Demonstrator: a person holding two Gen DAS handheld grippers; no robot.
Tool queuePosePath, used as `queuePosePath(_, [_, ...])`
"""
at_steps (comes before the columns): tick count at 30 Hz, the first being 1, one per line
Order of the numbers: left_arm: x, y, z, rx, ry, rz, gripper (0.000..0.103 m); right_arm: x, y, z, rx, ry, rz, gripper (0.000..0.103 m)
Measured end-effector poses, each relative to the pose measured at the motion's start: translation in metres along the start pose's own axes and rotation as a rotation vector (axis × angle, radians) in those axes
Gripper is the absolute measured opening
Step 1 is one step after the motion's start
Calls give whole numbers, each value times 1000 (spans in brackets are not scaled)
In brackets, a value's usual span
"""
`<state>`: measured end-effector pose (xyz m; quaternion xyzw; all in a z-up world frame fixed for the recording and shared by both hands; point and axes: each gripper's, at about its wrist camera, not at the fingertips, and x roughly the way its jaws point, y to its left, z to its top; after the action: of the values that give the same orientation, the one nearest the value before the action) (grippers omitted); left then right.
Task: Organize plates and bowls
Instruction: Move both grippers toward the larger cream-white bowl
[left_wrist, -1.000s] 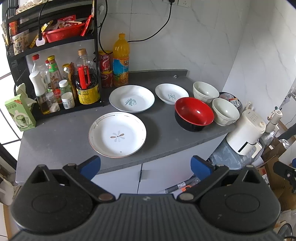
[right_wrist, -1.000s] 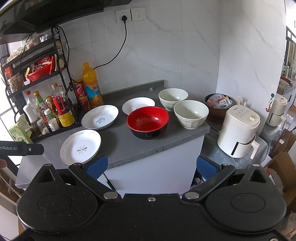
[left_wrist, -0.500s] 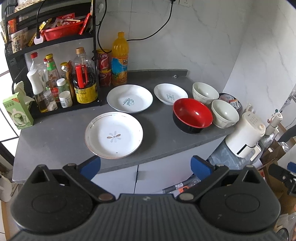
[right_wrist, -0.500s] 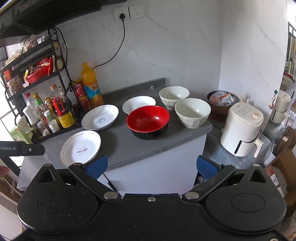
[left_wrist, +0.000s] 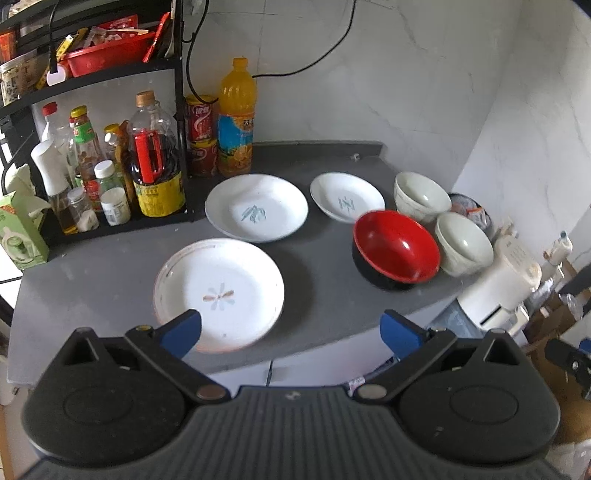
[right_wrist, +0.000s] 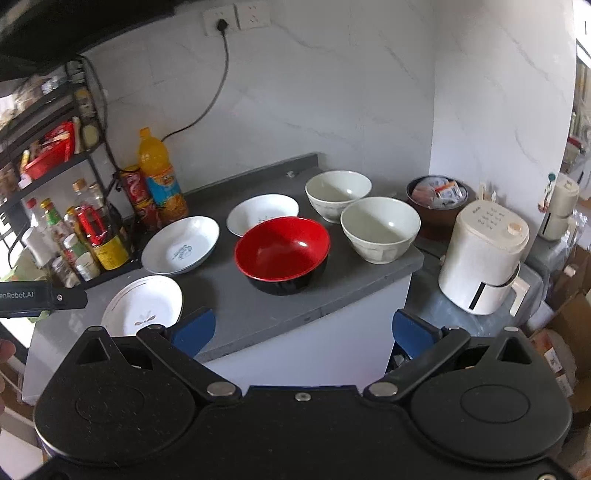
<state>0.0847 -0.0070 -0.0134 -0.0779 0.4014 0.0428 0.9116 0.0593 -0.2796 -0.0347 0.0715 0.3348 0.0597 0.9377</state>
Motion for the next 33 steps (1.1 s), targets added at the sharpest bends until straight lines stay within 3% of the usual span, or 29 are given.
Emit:
queuePosePath(10, [74, -5, 46, 22, 52, 1, 100, 62, -2, 31, 58, 28, -38, 103])
queuePosePath(18, [124, -16, 74, 59, 78, -40, 99, 109, 2, 51, 148, 66, -74, 92])
queuePosePath(29, [172, -43, 91, 150, 134, -125, 93, 135, -12, 60, 245, 72, -147, 86])
queuePosePath(33, [191, -53, 96, 134, 170, -137, 91, 143, -23, 63, 270, 80, -164, 82])
